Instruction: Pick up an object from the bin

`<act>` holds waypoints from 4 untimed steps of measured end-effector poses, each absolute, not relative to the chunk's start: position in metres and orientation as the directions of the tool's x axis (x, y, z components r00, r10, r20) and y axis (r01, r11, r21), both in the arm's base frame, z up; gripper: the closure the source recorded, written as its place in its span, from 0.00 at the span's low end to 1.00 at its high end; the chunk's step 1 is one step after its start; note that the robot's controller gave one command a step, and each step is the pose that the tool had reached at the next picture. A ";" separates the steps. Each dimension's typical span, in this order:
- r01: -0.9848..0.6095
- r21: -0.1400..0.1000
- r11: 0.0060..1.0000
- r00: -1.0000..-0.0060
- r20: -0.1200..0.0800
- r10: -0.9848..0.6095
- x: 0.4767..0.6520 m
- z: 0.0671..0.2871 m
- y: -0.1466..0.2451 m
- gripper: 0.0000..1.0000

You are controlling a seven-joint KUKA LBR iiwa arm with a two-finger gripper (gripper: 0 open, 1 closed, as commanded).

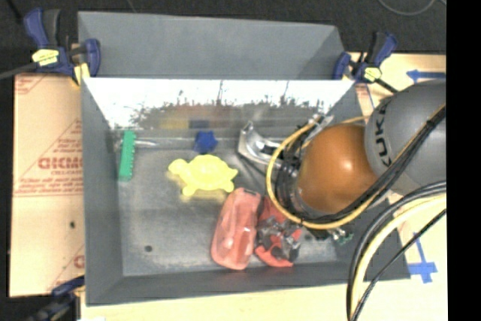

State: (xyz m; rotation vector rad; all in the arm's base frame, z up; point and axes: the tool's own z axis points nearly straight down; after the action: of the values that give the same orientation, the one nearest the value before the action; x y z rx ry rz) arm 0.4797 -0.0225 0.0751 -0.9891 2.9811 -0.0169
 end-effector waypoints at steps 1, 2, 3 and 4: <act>-0.598 -0.011 0.801 -0.801 0.003 -0.598 0.480 0.075 -0.023 1.00; -0.599 -0.011 0.801 -0.801 0.003 -0.599 0.480 0.075 -0.023 1.00; -0.599 -0.010 0.801 -0.801 0.001 -0.599 0.479 0.077 -0.022 1.00; -0.599 -0.006 0.800 -0.800 0.001 -0.600 0.478 0.089 -0.020 1.00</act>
Offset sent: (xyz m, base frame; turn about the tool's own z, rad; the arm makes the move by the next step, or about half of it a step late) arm -0.0001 -0.0001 0.0430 0.0000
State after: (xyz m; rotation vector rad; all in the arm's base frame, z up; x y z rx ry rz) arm 0.4781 -0.0202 0.0891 -0.9922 2.9795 -0.0098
